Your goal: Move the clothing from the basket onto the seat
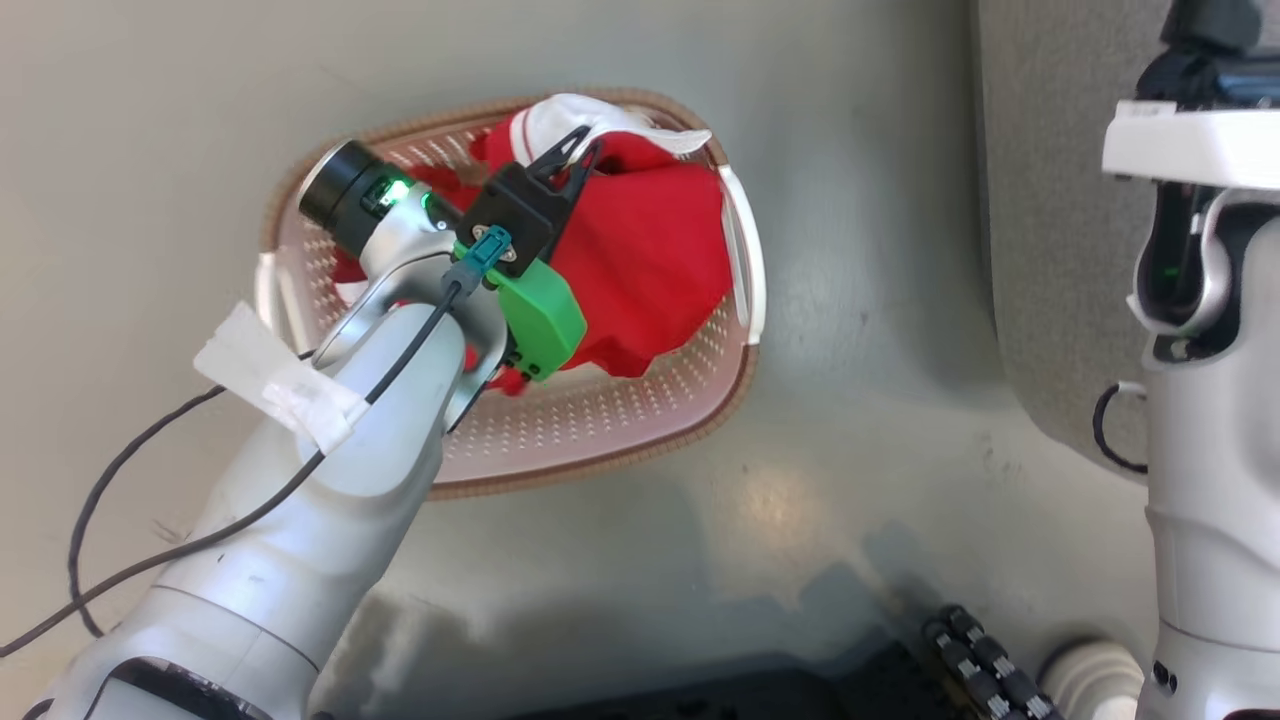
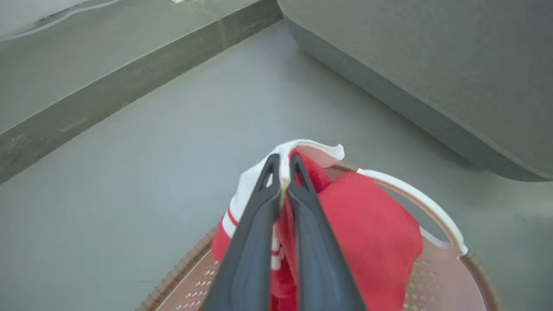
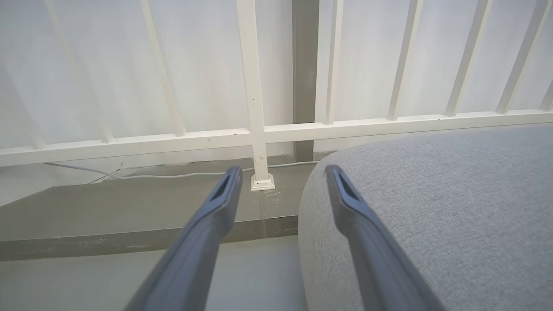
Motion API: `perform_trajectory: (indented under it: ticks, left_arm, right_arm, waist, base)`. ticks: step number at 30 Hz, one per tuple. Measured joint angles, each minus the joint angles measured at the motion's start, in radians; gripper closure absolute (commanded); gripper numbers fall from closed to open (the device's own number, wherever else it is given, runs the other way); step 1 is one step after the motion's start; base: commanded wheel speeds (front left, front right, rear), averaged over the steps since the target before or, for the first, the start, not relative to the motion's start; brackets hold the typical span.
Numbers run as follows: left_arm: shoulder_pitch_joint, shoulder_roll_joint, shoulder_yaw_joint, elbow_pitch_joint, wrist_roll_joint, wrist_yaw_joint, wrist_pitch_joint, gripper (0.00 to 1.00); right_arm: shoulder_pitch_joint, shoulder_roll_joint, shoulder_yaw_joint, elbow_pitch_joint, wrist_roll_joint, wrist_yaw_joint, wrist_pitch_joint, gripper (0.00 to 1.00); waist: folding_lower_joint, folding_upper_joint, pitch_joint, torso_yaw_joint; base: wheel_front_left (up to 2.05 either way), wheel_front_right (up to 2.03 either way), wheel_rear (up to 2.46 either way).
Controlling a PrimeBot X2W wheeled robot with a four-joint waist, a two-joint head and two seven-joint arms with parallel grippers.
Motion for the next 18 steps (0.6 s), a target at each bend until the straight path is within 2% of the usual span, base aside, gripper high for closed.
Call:
perform_trajectory:
  ticks: [18]
  left_arm:
    - [0.048, -0.002, 0.036, -0.191, -0.032, 0.020, 0.000, 1.00]
  right_arm:
    - [0.131, 0.000, -0.013, 0.103, -0.008, 0.047, 0.000, 0.00]
  waist:
    - [0.0000, 0.0000, -0.251, 0.063]
  base:
    - [0.00, 0.00, 0.00]
